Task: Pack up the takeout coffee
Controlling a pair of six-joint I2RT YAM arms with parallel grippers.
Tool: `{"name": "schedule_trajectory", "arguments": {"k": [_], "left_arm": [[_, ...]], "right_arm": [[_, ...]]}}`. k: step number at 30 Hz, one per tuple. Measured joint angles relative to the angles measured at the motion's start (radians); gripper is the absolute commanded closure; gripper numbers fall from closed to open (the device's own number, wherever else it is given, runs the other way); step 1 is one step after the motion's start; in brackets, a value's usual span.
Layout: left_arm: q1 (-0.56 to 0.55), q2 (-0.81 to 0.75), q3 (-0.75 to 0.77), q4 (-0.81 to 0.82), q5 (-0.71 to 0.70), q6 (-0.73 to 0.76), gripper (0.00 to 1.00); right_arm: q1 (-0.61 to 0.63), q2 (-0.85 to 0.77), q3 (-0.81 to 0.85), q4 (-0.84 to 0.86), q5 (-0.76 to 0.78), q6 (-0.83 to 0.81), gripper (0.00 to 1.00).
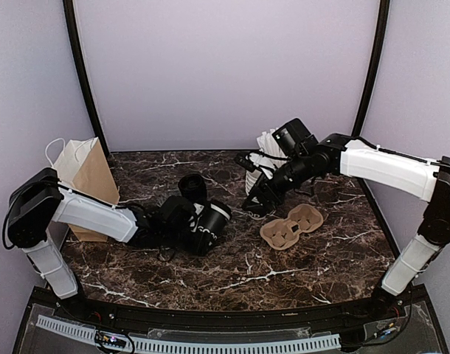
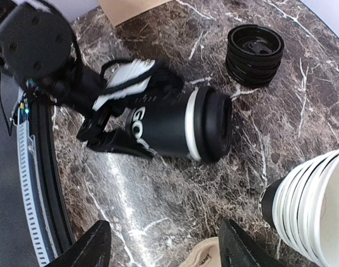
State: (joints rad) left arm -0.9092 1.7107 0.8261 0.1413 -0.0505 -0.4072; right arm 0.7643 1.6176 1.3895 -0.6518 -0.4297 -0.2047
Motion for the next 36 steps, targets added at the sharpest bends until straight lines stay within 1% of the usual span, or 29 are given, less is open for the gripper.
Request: {"name": "schedule_trajectory", "arguments": {"k": [5, 7, 12, 18, 23, 28, 36], "left_arm": [[-0.09, -0.092, -0.098, 0.098, -0.018, 0.076, 0.39], [-0.107, -0.115, -0.122, 0.13, -0.026, 0.098, 0.39], [-0.146, -0.154, -0.167, 0.185, -0.065, 0.155, 0.39], [-0.22, -0.161, -0.172, 0.23, -0.101, 0.226, 0.38], [-0.275, -0.161, -0.172, 0.245, -0.143, 0.285, 0.38], [-0.312, -0.161, -0.171, 0.247, -0.182, 0.326, 0.38], [-0.348, -0.161, -0.153, 0.256, -0.249, 0.374, 0.37]], "right_arm": [[-0.002, 0.016, 0.072, -0.04, -0.083, -0.008, 0.24], [-0.002, 0.021, 0.077, -0.059, -0.121, -0.019, 0.22], [-0.003, 0.027, 0.074, -0.133, -0.2, -0.074, 0.19], [-0.011, 0.027, 0.049, -0.174, -0.244, -0.139, 0.15], [-0.012, 0.027, 0.042, -0.187, -0.273, -0.157, 0.13], [-0.016, 0.032, 0.042, -0.187, -0.299, -0.156, 0.13], [-0.027, 0.08, 0.032, -0.217, -0.383, -0.159, 0.1]]}}
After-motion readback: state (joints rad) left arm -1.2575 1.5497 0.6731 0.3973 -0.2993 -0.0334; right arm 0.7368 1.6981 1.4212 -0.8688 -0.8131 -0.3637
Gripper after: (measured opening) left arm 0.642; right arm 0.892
